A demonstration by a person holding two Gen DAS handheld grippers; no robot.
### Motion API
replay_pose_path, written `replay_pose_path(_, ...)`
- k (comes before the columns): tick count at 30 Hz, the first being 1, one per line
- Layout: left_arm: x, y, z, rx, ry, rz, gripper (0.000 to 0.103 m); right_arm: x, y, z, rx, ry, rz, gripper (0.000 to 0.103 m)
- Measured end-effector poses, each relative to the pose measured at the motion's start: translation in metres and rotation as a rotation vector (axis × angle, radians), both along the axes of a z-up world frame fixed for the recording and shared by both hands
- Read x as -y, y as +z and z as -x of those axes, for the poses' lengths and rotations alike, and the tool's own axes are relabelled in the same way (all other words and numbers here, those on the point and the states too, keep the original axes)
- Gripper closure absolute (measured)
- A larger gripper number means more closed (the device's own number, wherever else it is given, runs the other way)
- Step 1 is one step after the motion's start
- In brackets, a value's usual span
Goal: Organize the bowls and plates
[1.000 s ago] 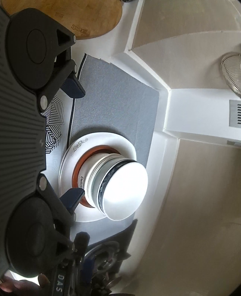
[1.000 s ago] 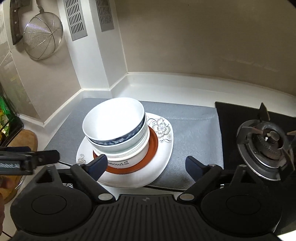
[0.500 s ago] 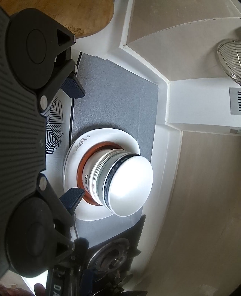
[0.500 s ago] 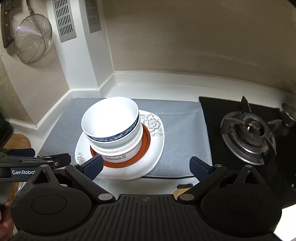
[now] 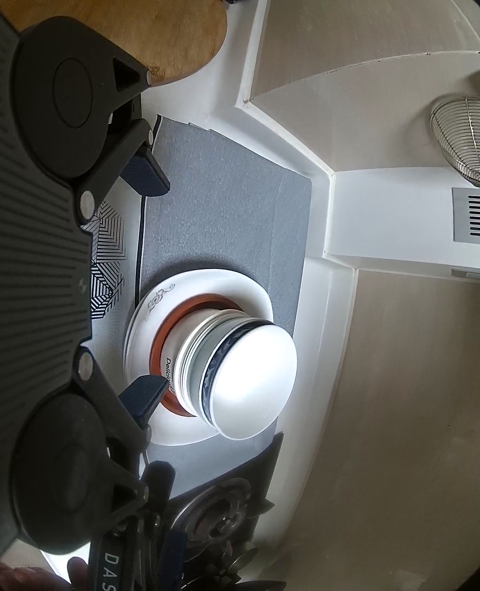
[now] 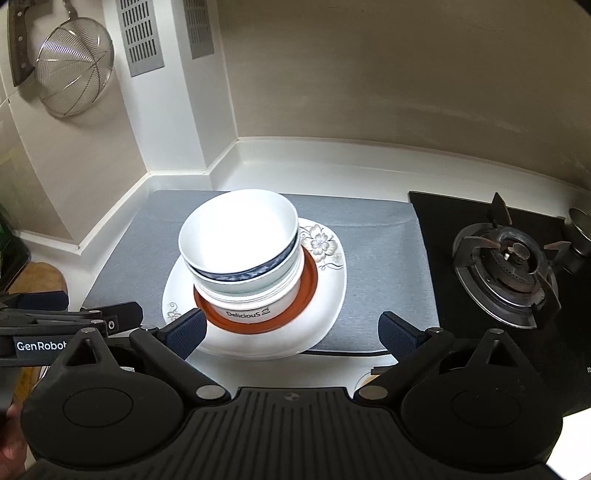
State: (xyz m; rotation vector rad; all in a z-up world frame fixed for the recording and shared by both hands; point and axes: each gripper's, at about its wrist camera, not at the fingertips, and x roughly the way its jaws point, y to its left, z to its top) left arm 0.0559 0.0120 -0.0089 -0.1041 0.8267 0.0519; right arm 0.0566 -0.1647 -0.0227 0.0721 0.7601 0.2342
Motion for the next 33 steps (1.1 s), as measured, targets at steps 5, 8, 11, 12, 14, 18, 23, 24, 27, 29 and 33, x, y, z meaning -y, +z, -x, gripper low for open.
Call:
replay_pose_path(5, -0.0005, 0.0013, 0.0013, 0.006, -0.004, -0.001, 0.000, -0.0033, 0.0019, 0.0000, -0.002, 0.010, -0.005, 0.004)
replay_pose_path(8, -0.0005, 0.0016, 0.0021, 0.008, -0.003, 0.000, 0.000, -0.0034, 0.0021, -0.0008, -0.002, 0.011, -0.005, 0.004)
replay_pose_path(11, -0.0011, 0.0026, 0.0020, 0.011, -0.002, 0.001, 0.000, -0.0024, 0.0023, -0.0005, 0.001, 0.011, -0.003, 0.004)
replay_pose_path(12, -0.0011, 0.0029, 0.0013, 0.012, -0.003, 0.001, 0.000, -0.0023, 0.0028, -0.0004, 0.002, 0.010, -0.003, 0.004)
replay_pose_path(14, -0.0014, 0.0036, 0.0012, 0.014, -0.005, 0.002, 0.000, -0.0027, 0.0030, -0.0005, 0.004, 0.013, -0.003, 0.004)
replay_pose_path(18, -0.0017, 0.0037, 0.0013, 0.016, -0.007, 0.001, 0.000, -0.0038, 0.0031, 0.0014, 0.008, 0.019, 0.000, 0.004)
replay_pose_path(23, -0.0012, 0.0037, 0.0020, 0.018, -0.007, 0.001, 0.000, -0.0033, 0.0035, 0.0018, 0.011, 0.021, 0.002, 0.004)
replay_pose_path(24, -0.0006, 0.0037, 0.0020, 0.019, -0.008, 0.000, 0.000, -0.0032, 0.0035, 0.0021, 0.013, 0.022, 0.001, 0.004)
replay_pose_path(27, 0.0000, 0.0041, 0.0026, 0.023, -0.008, -0.005, 0.000, -0.0027, 0.0028, 0.0027, 0.010, 0.018, -0.002, 0.004)
replay_pose_path(29, -0.0011, 0.0038, 0.0035, 0.022, -0.006, -0.002, 0.000, -0.0025, 0.0023, 0.0019, 0.006, 0.019, -0.002, 0.004)
replay_pose_path(33, -0.0029, 0.0040, 0.0039, 0.026, -0.002, -0.003, 0.000, -0.0044, 0.0033, 0.0010, 0.013, 0.027, 0.001, 0.004)
